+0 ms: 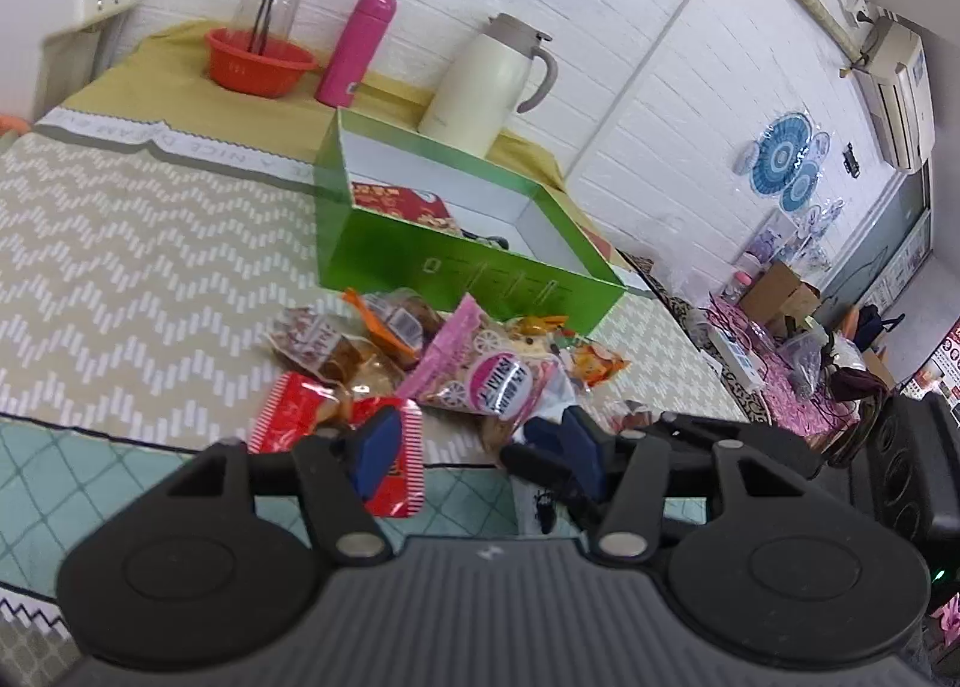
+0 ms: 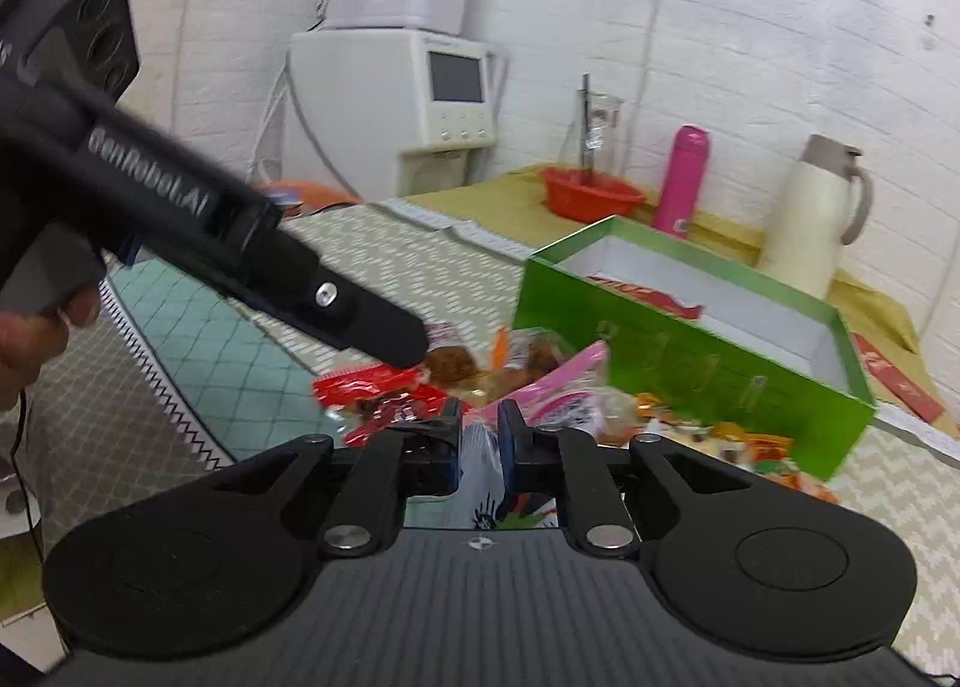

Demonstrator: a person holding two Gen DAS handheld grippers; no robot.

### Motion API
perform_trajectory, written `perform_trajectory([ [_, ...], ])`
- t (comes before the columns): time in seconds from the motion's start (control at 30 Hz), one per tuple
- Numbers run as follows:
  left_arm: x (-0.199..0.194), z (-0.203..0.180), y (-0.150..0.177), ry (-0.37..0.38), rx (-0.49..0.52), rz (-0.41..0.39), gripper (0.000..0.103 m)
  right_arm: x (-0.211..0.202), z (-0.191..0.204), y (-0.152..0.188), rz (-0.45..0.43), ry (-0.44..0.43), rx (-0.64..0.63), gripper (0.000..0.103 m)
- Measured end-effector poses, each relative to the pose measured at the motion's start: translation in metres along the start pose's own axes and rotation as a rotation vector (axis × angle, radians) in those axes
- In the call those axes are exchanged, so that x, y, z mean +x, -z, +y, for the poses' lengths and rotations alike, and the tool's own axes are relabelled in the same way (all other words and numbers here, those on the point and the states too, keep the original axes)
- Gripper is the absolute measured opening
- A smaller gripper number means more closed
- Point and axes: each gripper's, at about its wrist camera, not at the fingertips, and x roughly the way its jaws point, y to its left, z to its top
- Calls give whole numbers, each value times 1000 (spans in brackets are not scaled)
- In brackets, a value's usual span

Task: Organize snacks
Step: 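Grasp the wrapped round pastry with the right gripper, then lower the white packet into the green box with the left gripper while the right gripper lowers the pastry in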

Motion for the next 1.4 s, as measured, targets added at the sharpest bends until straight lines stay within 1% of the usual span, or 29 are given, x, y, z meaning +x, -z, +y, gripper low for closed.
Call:
perform_trajectory([
  [0.03, -1, 1, 0, -2, 2, 3, 58, 6, 4, 3, 7, -23, -3, 26],
  [0.07, 0, 1, 0, -1, 8, 8, 59, 9, 7, 5, 17, -38, -6, 36],
  [0.1, 0, -1, 0, 3, 15, 13, 62, 8, 10, 8, 16, -51, -7, 39],
  [0.17, 4, -5, 1, 19, 34, 23, 62, -3, 10, 14, -6, -77, 3, 54],
  [0.2, 7, -9, 2, 30, 47, 29, 62, -10, 7, 17, -9, -81, 15, 56],
  [0.3, 16, -24, 5, 50, 117, 52, 62, -42, -9, 28, -24, -52, 97, 63],
  [0.33, 20, -30, 8, 51, 150, 63, 62, -51, -16, 32, -25, -37, 128, 69],
  [0.37, 24, -37, 11, 55, 186, 75, 65, -59, -25, 38, -19, -9, 166, 74],
  [0.4, 30, -44, 15, 57, 225, 91, 68, -64, -31, 42, -14, 22, 193, 76],
  [0.43, 35, -51, 20, 55, 261, 107, 69, -68, -38, 47, -6, 60, 216, 78],
  [0.53, 55, -67, 34, 43, 365, 165, 72, -74, -56, 61, 24, 165, 293, 78],
  [0.57, 62, -69, 37, 42, 385, 190, 72, -75, -63, 65, 35, 198, 331, 78],
  [0.6, 69, -71, 40, 33, 398, 209, 75, -75, -69, 68, 37, 222, 363, 78],
  [0.63, 73, -72, 42, 13, 415, 204, 75, -75, -75, 71, 35, 244, 388, 79],
  [0.67, 76, -74, 44, -4, 435, 193, 76, -76, -78, 73, 33, 266, 395, 82],
  [0.73, 82, -76, 45, -39, 445, 191, 78, -75, -81, 74, 31, 318, 373, 86],
  [0.77, 86, -76, 46, -55, 438, 205, 78, -73, -84, 75, 37, 344, 364, 86],
  [0.83, 88, -74, 49, -72, 436, 213, 79, -68, -90, 75, 50, 368, 362, 86],
  [0.93, 84, -75, 53, -60, 448, 209, 80, -57, -99, 74, 60, 366, 350, 87],
  [0.97, 83, -77, 53, -57, 449, 209, 83, -54, -101, 73, 67, 371, 347, 88],
  [1.0, 84, -79, 54, -54, 454, 209, 93, -51, -102, 73, 70, 377, 343, 89],
  [1.03, 84, -81, 54, -55, 461, 202, 97, -48, -104, 72, 73, 380, 344, 93],
  [1.07, 85, -84, 55, -54, 471, 193, 96, -45, -106, 72, 74, 382, 349, 97],
  [1.23, 101, -94, 61, -103, 556, 234, 96, -35, -109, 71, 99, 421, 332, 97],
  [1.27, 103, -94, 62, -111, 562, 241, 92, -35, -109, 71, 101, 423, 331, 97],
  [1.3, 105, -94, 62, -117, 561, 249, 86, -34, -110, 72, 102, 422, 335, 97],
  [1.33, 106, -93, 61, -128, 558, 248, 84, -33, -110, 72, 105, 423, 338, 97],
  [1.4, 107, -90, 58, -131, 537, 247, 76, -30, -113, 73, 124, 423, 345, 97],
])
